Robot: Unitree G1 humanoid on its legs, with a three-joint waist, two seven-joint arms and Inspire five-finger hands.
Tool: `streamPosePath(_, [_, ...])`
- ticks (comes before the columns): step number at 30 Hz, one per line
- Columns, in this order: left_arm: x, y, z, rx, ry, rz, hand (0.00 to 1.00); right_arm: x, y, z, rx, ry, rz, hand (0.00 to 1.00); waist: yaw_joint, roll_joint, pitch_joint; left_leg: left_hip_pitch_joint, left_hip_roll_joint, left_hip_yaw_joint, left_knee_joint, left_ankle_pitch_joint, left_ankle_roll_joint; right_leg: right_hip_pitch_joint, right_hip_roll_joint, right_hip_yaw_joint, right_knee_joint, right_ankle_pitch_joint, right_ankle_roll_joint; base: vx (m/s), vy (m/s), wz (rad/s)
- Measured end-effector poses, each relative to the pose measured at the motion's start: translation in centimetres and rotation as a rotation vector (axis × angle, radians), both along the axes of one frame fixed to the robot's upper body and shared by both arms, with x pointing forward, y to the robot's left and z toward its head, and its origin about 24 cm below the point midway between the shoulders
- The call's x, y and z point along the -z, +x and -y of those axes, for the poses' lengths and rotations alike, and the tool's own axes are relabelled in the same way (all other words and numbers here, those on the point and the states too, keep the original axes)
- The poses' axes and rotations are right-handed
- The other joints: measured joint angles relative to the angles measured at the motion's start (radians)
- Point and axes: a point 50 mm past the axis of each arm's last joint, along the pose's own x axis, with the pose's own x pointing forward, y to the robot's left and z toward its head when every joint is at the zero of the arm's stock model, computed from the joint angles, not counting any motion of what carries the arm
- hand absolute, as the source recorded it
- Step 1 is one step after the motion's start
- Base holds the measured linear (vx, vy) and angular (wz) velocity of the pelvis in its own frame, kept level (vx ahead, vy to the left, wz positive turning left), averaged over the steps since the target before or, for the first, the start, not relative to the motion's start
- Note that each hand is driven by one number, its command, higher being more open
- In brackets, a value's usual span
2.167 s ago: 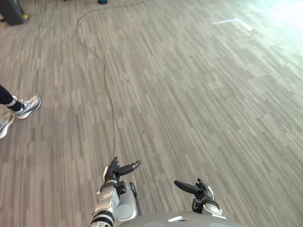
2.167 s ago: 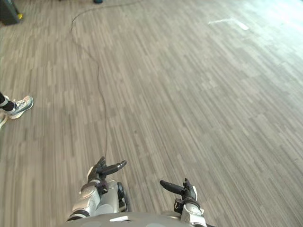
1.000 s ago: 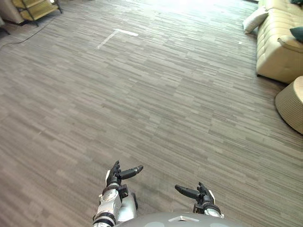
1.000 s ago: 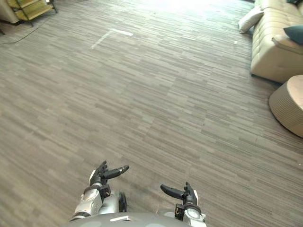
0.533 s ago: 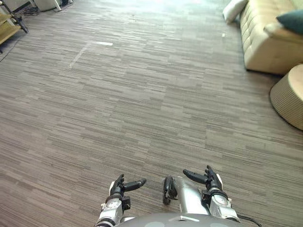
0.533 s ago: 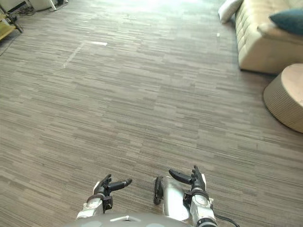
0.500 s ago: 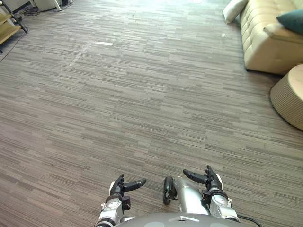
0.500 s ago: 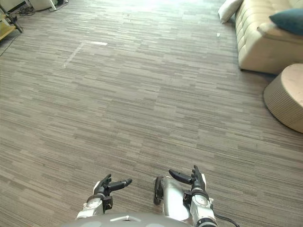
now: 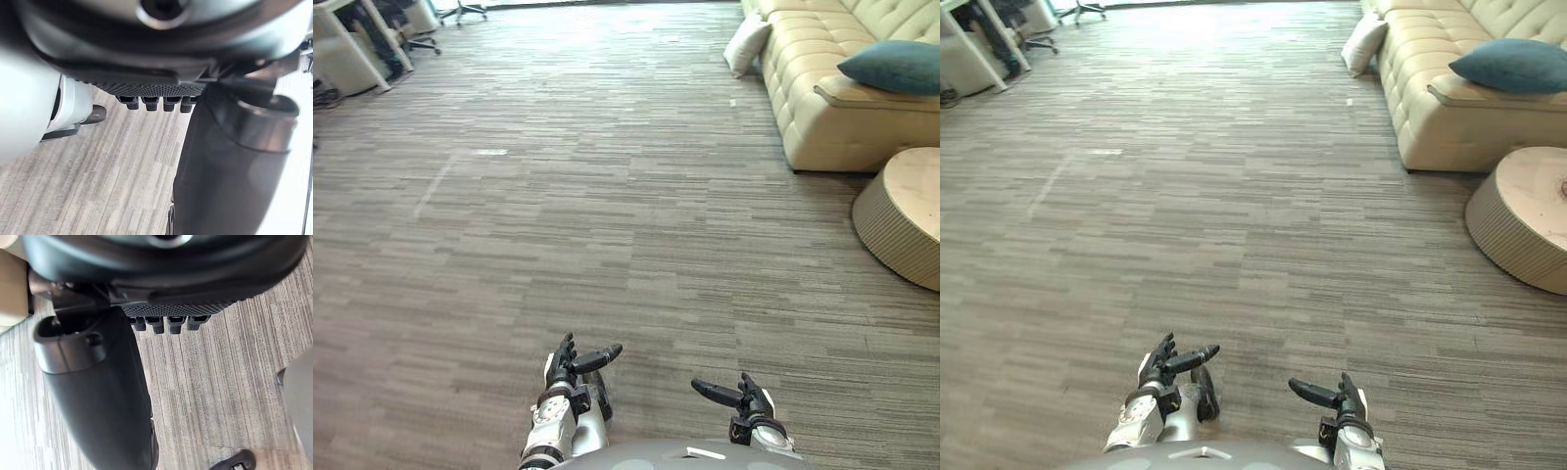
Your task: Pick up cushions and gather them together orderly.
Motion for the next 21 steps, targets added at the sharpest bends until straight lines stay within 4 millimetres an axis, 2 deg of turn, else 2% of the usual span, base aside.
streamPosePath(1, [-0.1,0.3,-0.4,0.002,0.012,0.006,1.0,0.1,-0.2,-0.2,0.021,0.012,-0.006,1.0,0.0,-0.019,-0.001,-0.011,-0.017,0.002,0.07,-0.06,0.035,-0.013,-0.025,0.005,0.066,0.009,0.017,0.59,0.249,0.21])
streamPosePath(2, [-0.1,0.3,-0.8,0.002,0.024,-0.007,1.0,0.3,-0.6,-0.5,0.046,0.027,-0.019,1.0,0.0,-0.038,-0.01,0.01,-0.04,0.001,0.131,-0.134,0.039,-0.023,-0.049,0.001,0.182,0.018,0.032,0.58,0.251,0.24])
streamPosePath(3, [0.0,0.2,-1.0,0.004,0.029,-0.015,1.0,0.4,-0.7,-0.5,0.051,0.03,-0.024,1.0,0.0,-0.044,-0.013,0.022,-0.049,0.002,0.142,-0.155,0.04,-0.037,-0.054,-0.002,0.24,0.024,0.041,0.68,0.284,0.26])
streamPosePath(4, [0.3,-0.3,-1.3,0.029,0.051,-0.044,1.0,0.5,-0.7,-0.6,0.056,0.035,-0.028,1.0,-0.004,-0.058,-0.023,0.063,-0.073,-0.001,0.155,-0.218,0.037,-0.115,-0.07,-0.012,0.461,0.091,0.079,0.7,0.252,0.32])
streamPosePath(5, [0.6,-0.6,-1.5,0.043,0.061,-0.069,1.0,0.4,-0.4,-0.6,0.051,0.04,-0.024,1.0,-0.015,-0.068,-0.025,0.108,-0.095,-0.017,0.143,-0.255,0.038,-0.196,-0.085,-0.023,0.661,0.255,0.108,0.71,0.225,0.41])
streamPosePath(6, [0.6,-0.5,-1.4,0.061,0.068,-0.078,1.0,0.4,-0.4,-0.5,0.048,0.038,-0.019,1.0,-0.024,-0.06,-0.02,0.139,-0.103,-0.028,0.128,-0.277,0.037,-0.241,-0.1,-0.033,0.754,0.326,0.135,0.61,0.134,0.36])
streamPosePath(7, [0.8,-1.0,-1.7,0.067,0.08,-0.104,1.0,0.3,-0.1,-0.3,0.045,0.034,-0.003,1.0,-0.022,-0.061,-0.02,0.214,-0.112,-0.037,0.087,-0.305,0.028,-0.343,-0.126,-0.068,0.92,0.262,0.081,0.49,0.078,0.16])
streamPosePath(8, [0.9,-1.1,-1.8,0.067,0.082,-0.112,1.0,0.2,0.1,-0.2,0.044,0.032,0.003,1.0,-0.023,-0.06,-0.019,0.238,-0.114,-0.038,0.071,-0.307,0.026,-0.367,-0.131,-0.076,0.949,0.238,0.066,0.63,0.069,0.09])
streamPosePath(9, [1.2,-1.7,-1.9,0.066,0.087,-0.136,1.0,0.0,0.5,0.3,0.042,0.019,0.023,1.0,-0.028,-0.041,-0.008,0.33,-0.113,-0.051,0.002,-0.319,0.017,-0.444,-0.134,-0.11,0.992,0.176,0.051,0.66,0.005,0.19])
streamPosePath(11, [1.5,-2.2,-1.7,0.099,0.096,-0.164,1.0,-0.4,0.9,1.2,0.048,-0.005,0.048,1.0,-0.041,-0.017,0.004,0.434,-0.096,-0.072,-0.077,-0.324,0.013,-0.539,-0.113,-0.153,0.968,0.108,0.038,0.75,-0.089,0.39])
streamPosePath(12, [1.7,-2.6,-1.5,0.107,0.09,-0.183,1.0,-0.8,1.6,2.0,0.064,-0.026,0.088,1.0,-0.06,0.001,0.016,0.534,-0.053,-0.081,-0.125,-0.321,0.008,-0.653,-0.077,-0.184,0.85,0.047,0.01,0.7,-0.18,0.51])
streamPosePath(13, [1.8,-2.8,-1.5,0.106,0.089,-0.19,1.0,-1.0,1.8,2.1,0.064,-0.033,0.1,1.0,-0.065,0.002,0.019,0.56,-0.039,-0.084,-0.132,-0.321,0.007,-0.69,-0.066,-0.186,0.757,0.045,0.011,0.86,-0.286,0.73])
streamPosePath(14, [1.8,-3.0,-1.5,0.108,0.088,-0.194,1.0,-1.1,1.8,2.4,0.063,-0.041,0.108,1.0,-0.073,-0.003,0.019,0.596,-0.017,-0.087,-0.134,-0.329,-0.006,-0.724,-0.056,-0.178,0.538,0.082,0.039,0.59,-0.242,0.67])
streamPosePath(15, [1.9,-3.1,-1.7,0.119,0.096,-0.196,1.0,-1.0,1.3,2.4,0.065,-0.041,0.096,1.0,-0.075,-0.023,0.016,0.628,-0.016,-0.09,-0.136,-0.348,-0.042,-0.719,-0.064,-0.185,0.393,0.238,0.031,0.78,-0.321,0.61])
streamPosePath(16, [1.9,-3.0,-1.1,0.13,0.086,-0.196,1.0,-1.0,1.4,3.2,0.072,-0.054,0.09,1.0,-0.075,0.013,0.033,0.663,0.019,-0.096,-0.144,-0.363,-0.068,-0.69,-0.043,-0.223,0.413,0.218,-0.026,0.61,-0.224,0.2])
streamPosePath(17, [1.8,-2.7,-0.5,0.141,0.064,-0.18,1.0,-1.1,1.9,3.7,0.079,-0.064,0.085,1.0,-0.06,0.029,0.032,0.665,-0.003,-0.115,-0.162,-0.357,-0.081,-0.687,-0.026,-0.22,0.433,0.192,-0.034,0.68,-0.225,0.0])
streamPosePath(18, [1.8,-2.6,0.0,0.138,0.053,-0.172,1.0,-1.2,1.9,3.8,0.088,-0.068,0.089,1.0,-0.064,0.031,0.035,0.663,-0.023,-0.115,-0.175,-0.311,-0.073,-0.688,-0.032,-0.231,0.46,0.181,-0.034,0.61,-0.199,0.12])
streamPosePath(19, [1.8,-2.6,0.5,0.136,0.036,-0.171,1.0,-1.0,1.6,3.5,0.091,-0.061,0.078,1.0,-0.08,0.026,0.037,0.675,-0.029,-0.086,-0.166,-0.211,-0.071,-0.68,-0.053,-0.252,0.543,0.152,-0.073,0.57,-0.234,0.39])
streamPosePath(20, [1.8,-2.6,0.8,0.144,0.031,-0.171,1.0,-0.9,1.1,3.6,0.101,-0.058,0.069,1.0,-0.084,0.017,0.037,0.684,-0.031,-0.1,-0.144,-0.176,-0.09,-0.682,-0.061,-0.26,0.586,0.122,-0.086,0.43,-0.229,0.58])
streamPosePath(21, [1.9,-2.9,1.0,0.139,0.026,-0.169,1.0,-0.5,-0.2,3.3,0.096,-0.049,0.033,1.0,-0.093,0.0,0.014,0.639,-0.019,-0.141,-0.003,-0.15,-0.129,-0.611,-0.066,-0.262,0.523,0.033,-0.063,0.42,-0.274,0.44])
